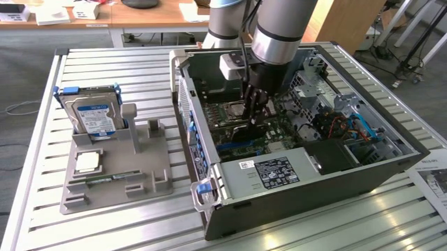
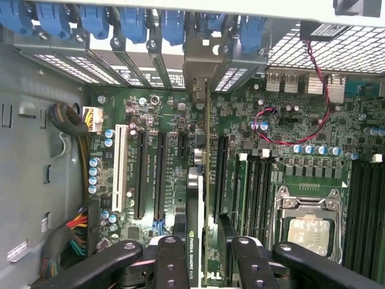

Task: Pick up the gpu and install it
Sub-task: 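Insert the gpu into the slot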

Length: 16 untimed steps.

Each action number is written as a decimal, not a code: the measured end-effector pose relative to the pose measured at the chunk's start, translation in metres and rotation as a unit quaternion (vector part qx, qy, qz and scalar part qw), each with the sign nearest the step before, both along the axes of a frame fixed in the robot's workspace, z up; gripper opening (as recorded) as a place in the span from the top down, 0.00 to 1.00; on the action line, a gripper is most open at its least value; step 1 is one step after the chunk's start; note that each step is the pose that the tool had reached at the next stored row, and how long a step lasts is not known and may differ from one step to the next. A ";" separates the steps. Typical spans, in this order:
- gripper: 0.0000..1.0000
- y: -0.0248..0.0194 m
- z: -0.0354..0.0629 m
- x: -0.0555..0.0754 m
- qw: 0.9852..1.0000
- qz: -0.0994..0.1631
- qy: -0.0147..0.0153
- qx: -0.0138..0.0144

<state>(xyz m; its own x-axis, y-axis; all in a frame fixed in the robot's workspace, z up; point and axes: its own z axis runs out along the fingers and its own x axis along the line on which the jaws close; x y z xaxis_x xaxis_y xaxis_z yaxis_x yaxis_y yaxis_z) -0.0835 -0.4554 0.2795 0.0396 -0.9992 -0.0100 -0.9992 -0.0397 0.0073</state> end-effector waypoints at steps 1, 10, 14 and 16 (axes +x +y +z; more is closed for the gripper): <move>0.65 0.0000 0.0001 0.000 1.000 0.000 0.000 0.000; 0.65 0.0000 0.0001 0.000 1.000 0.000 0.000 0.000; 0.65 0.0000 0.0001 0.000 1.000 0.000 0.000 0.000; 0.65 0.0000 0.0001 0.000 1.000 0.000 0.000 0.000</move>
